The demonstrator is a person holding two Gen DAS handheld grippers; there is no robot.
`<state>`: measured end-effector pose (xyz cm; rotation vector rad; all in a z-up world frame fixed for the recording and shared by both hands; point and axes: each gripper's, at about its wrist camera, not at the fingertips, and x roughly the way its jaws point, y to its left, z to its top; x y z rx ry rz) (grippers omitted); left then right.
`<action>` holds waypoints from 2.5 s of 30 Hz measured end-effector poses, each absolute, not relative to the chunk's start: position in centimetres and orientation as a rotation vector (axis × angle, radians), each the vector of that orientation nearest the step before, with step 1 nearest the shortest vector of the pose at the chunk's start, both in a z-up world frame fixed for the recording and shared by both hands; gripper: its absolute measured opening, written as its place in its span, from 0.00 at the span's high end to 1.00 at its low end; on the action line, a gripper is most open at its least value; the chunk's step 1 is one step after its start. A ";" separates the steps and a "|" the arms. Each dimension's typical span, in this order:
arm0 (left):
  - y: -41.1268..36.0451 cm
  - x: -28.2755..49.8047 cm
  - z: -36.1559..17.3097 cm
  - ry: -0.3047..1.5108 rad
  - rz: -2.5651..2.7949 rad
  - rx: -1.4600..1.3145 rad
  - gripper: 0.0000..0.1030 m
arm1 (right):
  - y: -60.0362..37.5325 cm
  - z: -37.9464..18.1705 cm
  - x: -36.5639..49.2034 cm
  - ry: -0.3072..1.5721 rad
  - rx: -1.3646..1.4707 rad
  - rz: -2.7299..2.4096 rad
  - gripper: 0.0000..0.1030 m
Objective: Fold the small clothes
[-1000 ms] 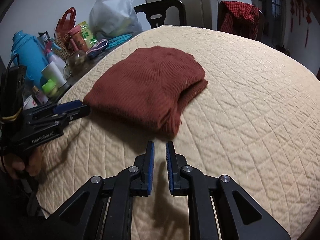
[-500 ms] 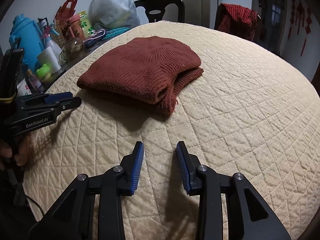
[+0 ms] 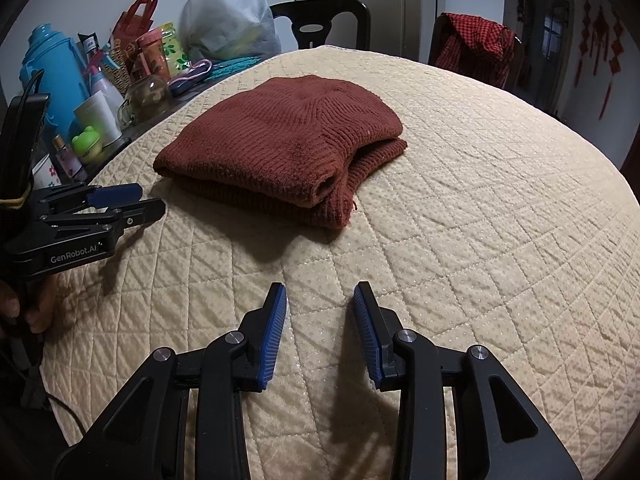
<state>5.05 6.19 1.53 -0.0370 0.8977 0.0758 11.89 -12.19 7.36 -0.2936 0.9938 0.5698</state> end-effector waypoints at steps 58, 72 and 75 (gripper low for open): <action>6.5 5.2 1.5 0.898 0.084 -0.036 0.46 | -12.2 7.3 11.9 0.995 -0.287 0.572 0.65; 6.5 5.2 1.5 0.898 0.084 -0.036 0.46 | -12.2 7.4 11.9 0.996 -0.283 0.574 0.65; 6.5 5.2 1.4 0.898 0.083 -0.036 0.46 | -12.2 7.3 11.9 0.996 -0.283 0.574 0.65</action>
